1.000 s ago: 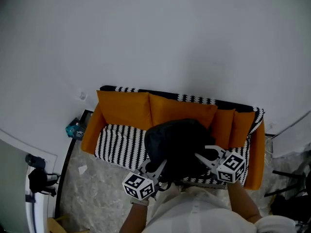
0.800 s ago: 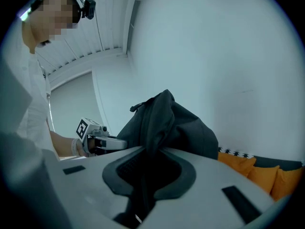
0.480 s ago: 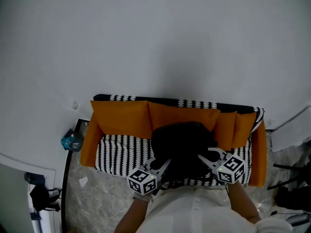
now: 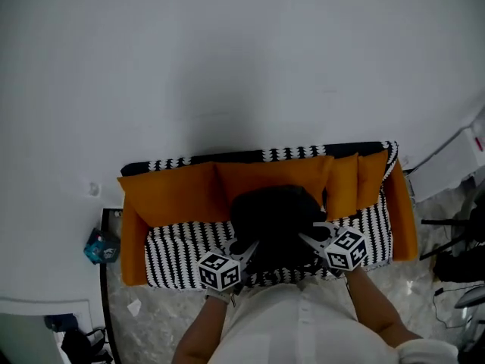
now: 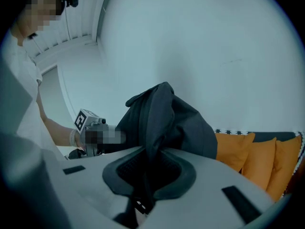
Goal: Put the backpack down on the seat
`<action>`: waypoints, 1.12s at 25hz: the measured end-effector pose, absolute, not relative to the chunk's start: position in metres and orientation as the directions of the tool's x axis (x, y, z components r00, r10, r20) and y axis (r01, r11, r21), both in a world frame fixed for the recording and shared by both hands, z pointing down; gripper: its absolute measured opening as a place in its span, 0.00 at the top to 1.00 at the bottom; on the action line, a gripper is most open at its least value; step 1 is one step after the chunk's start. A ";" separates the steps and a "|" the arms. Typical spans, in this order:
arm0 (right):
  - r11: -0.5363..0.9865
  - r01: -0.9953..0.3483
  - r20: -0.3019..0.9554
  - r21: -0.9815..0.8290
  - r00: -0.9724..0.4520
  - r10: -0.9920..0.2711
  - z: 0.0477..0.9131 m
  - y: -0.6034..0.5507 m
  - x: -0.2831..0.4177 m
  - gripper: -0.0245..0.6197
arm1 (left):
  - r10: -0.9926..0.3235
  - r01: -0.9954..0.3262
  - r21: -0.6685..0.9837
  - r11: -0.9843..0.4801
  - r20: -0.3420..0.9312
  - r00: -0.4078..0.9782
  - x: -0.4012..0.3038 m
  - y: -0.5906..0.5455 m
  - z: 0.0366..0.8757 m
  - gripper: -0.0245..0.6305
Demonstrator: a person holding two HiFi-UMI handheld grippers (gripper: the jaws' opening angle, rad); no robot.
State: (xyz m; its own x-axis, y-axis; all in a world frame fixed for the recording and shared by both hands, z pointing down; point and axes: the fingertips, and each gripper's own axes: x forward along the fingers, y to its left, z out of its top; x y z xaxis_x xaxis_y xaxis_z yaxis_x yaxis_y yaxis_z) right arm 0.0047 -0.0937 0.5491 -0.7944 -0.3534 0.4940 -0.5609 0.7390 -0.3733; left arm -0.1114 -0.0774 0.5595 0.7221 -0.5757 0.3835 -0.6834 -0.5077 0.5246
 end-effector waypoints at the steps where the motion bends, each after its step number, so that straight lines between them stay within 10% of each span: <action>1: 0.729 -0.571 0.504 -0.377 -0.787 -0.355 0.557 -0.096 0.003 0.88 | -0.564 -0.679 0.529 -0.509 0.391 0.728 -0.113 -0.081 0.567 0.89; 28: 0.600 -0.659 0.709 -0.455 -0.675 -0.204 0.711 -0.103 0.010 0.88 | -0.360 -0.723 0.581 -0.374 0.627 0.691 -0.112 -0.097 0.719 0.89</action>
State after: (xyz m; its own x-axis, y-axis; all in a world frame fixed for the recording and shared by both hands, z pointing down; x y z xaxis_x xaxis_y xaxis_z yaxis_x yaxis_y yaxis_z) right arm 0.0098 -0.1028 0.7110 -0.6752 -0.2042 0.7088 -0.6585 0.5997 -0.4546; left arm -0.1118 -0.0971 0.7192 0.6906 -0.3603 0.6270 -0.7228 -0.3740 0.5812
